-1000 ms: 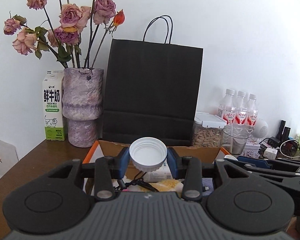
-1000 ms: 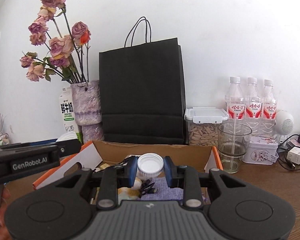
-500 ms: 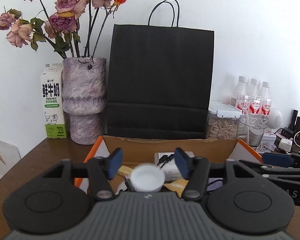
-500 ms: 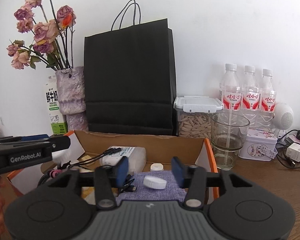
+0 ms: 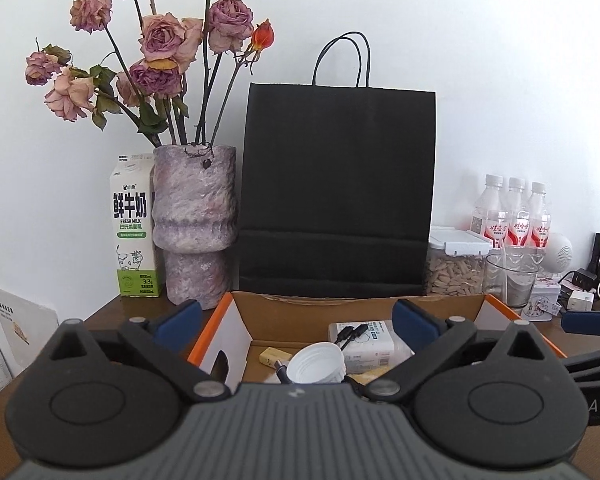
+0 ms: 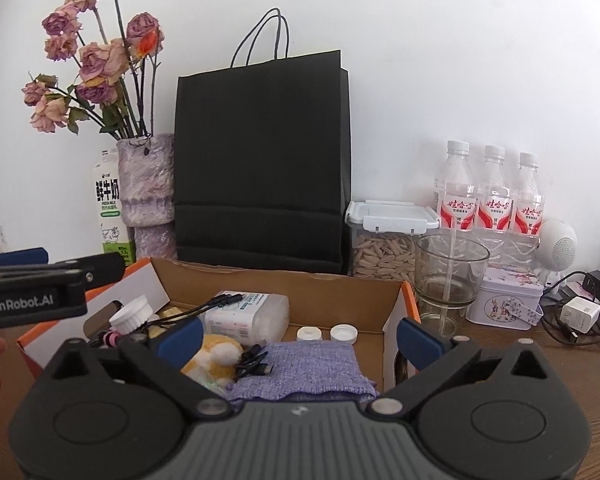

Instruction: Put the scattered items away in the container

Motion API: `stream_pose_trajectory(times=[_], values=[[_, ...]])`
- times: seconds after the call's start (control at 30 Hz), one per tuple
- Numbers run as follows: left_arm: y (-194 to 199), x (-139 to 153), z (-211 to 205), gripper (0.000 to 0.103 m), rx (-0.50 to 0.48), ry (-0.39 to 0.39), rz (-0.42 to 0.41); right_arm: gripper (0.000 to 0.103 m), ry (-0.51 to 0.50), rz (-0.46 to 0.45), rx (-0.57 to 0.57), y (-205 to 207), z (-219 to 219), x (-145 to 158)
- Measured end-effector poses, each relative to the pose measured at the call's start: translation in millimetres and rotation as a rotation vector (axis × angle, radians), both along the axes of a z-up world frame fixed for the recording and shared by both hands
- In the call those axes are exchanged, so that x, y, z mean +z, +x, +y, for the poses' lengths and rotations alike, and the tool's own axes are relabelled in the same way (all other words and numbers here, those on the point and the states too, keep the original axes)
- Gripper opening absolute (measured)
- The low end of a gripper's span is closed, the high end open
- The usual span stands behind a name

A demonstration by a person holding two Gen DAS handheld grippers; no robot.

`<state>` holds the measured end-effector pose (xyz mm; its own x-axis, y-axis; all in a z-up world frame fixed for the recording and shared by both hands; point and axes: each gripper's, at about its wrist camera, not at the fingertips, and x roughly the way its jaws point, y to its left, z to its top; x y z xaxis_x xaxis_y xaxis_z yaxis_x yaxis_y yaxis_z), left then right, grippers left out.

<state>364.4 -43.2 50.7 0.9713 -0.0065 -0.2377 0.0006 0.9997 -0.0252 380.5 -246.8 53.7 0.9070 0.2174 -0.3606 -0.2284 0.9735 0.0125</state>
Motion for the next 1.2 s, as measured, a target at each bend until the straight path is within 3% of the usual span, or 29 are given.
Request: stream_pose_trajectory(times=[0.3,0.77,1.2], values=[[-45.0,-10.7,6.0,0.103,-0.006,0.016,0.0,0.103,-0.04,0.017,0.018,-44.9,5.2,-10.0],[-122.5,-37.3,15.1,0.103,-0.02,0.023,0.1,0.103,-0.076,0.093,0.022,-127.8,11.9,-30.9],[-202.0,-25.2,8.2,0.103,-0.059,0.029,0.1,0.103,-0.023,0.113,-0.01,-203.7,4.1,-19.9]])
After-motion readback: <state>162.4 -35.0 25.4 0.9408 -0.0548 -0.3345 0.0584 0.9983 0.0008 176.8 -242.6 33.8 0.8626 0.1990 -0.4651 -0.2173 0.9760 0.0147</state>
